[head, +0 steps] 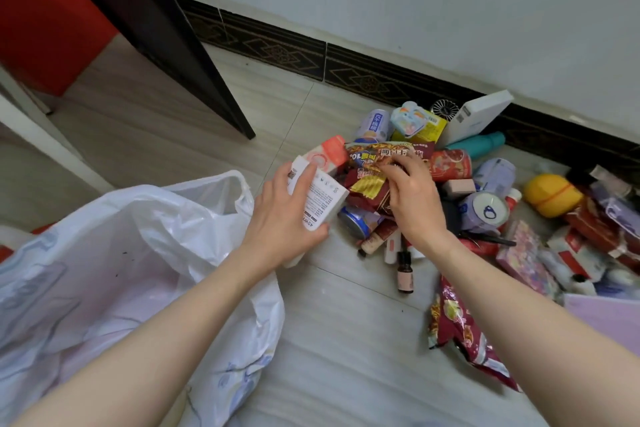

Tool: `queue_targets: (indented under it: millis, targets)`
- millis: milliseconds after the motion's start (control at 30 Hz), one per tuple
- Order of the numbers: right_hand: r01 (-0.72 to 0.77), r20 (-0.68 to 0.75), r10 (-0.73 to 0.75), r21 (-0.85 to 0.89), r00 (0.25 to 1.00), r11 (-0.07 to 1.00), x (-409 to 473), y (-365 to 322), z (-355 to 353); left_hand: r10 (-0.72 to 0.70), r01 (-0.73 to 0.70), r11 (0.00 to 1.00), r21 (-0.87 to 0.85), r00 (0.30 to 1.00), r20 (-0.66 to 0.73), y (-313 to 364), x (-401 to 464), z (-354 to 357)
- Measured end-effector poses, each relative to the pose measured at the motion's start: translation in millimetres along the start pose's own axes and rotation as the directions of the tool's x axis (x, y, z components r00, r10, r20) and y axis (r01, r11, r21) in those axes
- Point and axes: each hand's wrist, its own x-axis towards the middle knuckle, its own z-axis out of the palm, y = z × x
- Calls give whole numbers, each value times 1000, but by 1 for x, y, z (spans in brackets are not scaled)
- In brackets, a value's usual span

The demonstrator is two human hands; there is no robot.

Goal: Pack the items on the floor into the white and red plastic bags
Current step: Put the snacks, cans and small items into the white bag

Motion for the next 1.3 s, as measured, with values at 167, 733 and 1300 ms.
queue_targets:
  millis: [167, 733, 1300]
  targets:
    - [72, 7, -72, -146, 997, 987, -10, -15, -21, 110, -118, 991, -63, 987, -115, 26, -14, -41]
    - [136, -302, -135, -18, 944, 991, -55, -182, -179, 128, -291, 919, -265, 858, -497, 65, -131, -235]
    - [433, 242, -458, 150, 855, 889, -147, -271, -23, -340, 348, 935, 71, 935, -104, -114, -274, -148]
